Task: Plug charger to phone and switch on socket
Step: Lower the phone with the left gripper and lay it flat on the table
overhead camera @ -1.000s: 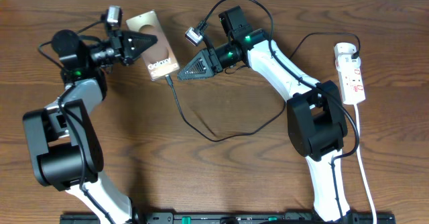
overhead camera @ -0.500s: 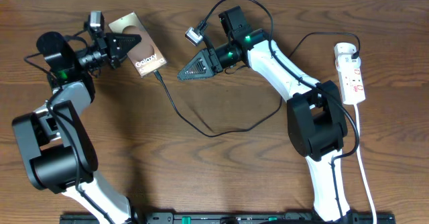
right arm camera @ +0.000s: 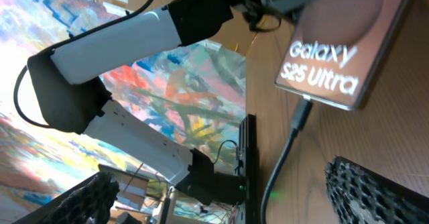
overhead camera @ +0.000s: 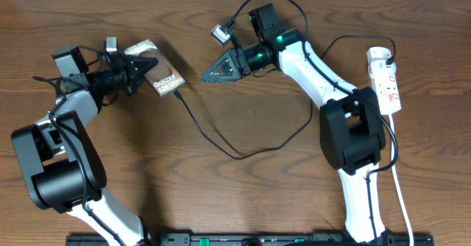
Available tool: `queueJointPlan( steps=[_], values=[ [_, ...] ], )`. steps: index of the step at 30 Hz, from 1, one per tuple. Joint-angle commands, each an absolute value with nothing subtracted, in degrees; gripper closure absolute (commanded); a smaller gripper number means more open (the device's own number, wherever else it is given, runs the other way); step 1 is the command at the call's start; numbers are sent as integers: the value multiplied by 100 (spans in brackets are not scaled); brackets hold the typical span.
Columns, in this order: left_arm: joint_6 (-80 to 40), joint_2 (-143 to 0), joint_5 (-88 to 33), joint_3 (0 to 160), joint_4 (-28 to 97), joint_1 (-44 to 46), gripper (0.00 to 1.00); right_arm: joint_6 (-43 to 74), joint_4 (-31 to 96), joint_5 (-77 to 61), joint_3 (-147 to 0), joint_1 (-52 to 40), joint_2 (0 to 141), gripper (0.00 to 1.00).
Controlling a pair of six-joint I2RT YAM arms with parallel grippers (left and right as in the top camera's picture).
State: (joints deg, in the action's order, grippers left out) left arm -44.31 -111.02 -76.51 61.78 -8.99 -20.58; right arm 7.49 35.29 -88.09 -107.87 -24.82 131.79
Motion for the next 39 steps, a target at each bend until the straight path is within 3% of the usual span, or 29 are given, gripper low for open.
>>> queueJointPlan(
  steps=[1,13,25,39],
  values=[
    [-3376,-11050,-7238,6267,-379,-2082,93,797,3538,-8910,-10871,-2436,13163,1],
    [-1905,-11050,-5253,6267,2193,-2082,93,788,3535,-8908,-10871,-2436,13163,1],
    [-1636,-11050,-4230,6267,2749,-2082,93,788,3538,-8908,-10871,-2447,13163,1],
    [-1500,-11050,-4233,6267,2873,-2082,92,786,3535,-8906,-10871,-2447,13163,1]
  ],
)
